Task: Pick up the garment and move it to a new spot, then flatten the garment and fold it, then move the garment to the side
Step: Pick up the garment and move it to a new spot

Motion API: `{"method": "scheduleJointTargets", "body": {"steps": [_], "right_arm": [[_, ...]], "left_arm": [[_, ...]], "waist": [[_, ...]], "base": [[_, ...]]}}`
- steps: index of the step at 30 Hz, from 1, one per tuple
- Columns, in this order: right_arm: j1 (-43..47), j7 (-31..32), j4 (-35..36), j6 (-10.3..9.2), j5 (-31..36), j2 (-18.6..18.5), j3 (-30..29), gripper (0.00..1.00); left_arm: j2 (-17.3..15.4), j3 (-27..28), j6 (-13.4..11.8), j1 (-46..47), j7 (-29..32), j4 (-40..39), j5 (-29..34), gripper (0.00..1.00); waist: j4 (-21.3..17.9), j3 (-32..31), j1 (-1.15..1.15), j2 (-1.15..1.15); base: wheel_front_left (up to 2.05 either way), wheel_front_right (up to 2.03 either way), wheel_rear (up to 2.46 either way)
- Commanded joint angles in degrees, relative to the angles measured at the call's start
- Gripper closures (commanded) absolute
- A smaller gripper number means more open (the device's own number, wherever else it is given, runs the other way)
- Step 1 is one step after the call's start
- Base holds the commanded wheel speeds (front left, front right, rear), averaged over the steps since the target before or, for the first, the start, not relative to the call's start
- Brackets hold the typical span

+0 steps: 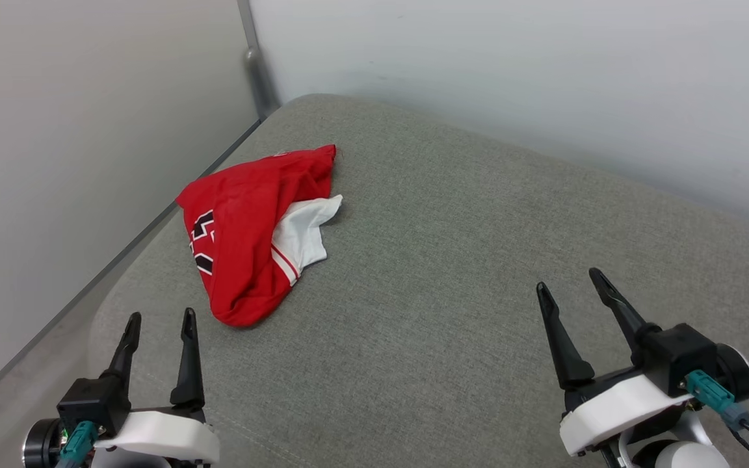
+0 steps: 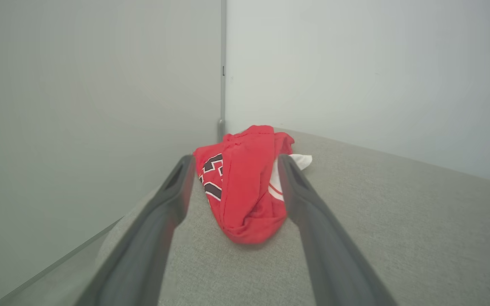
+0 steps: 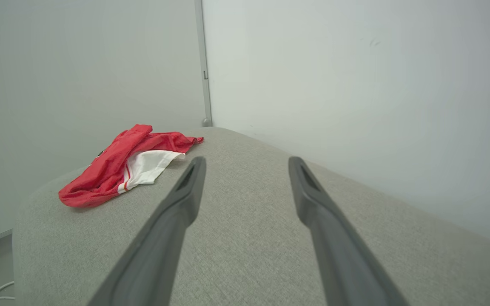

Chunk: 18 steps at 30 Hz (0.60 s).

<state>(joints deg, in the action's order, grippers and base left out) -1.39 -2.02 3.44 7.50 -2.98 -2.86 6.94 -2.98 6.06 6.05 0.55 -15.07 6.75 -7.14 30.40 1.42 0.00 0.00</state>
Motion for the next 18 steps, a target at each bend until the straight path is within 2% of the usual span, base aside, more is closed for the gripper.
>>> {"method": "scheduleJointTargets", "body": {"steps": [1, 10, 15, 18], "right_arm": [[-1.15, -0.18, -0.25, -0.02, 0.57, -0.03, 0.33, 0.00], [-0.79, -0.46, -1.06, -0.03, 0.13, -0.03, -0.25, 0.00], [0.31, -0.15, 0.33, -0.02, 0.97, -0.03, -1.15, 0.00], [-0.39, 0.90, 1.87, -0.03, 2.59, -0.04, -1.06, 0.00]], "left_arm": [[0.01, 0.52, 0.03, -0.65, -0.14, -0.48, 0.42, 0.00], [-0.17, 0.12, 0.45, 2.66, -0.14, 1.55, 1.22, 0.00], [-2.25, -1.44, 1.02, 7.47, -0.14, 5.19, 0.30, 0.00], [-4.14, -1.69, 1.24, 12.92, -0.13, 8.46, -0.93, 0.00]], "waist": [[0.13, 0.25, 0.00, 0.00], [0.02, 0.24, 0.00, 0.00], [-0.85, 1.03, 0.00, 0.00], [-3.76, 3.79, 0.00, 0.00]], "base": [[0.00, 0.00, 0.00], [0.00, 0.00, 0.00], [0.00, 0.00, 0.00], [0.00, 0.00, 0.00]]}}
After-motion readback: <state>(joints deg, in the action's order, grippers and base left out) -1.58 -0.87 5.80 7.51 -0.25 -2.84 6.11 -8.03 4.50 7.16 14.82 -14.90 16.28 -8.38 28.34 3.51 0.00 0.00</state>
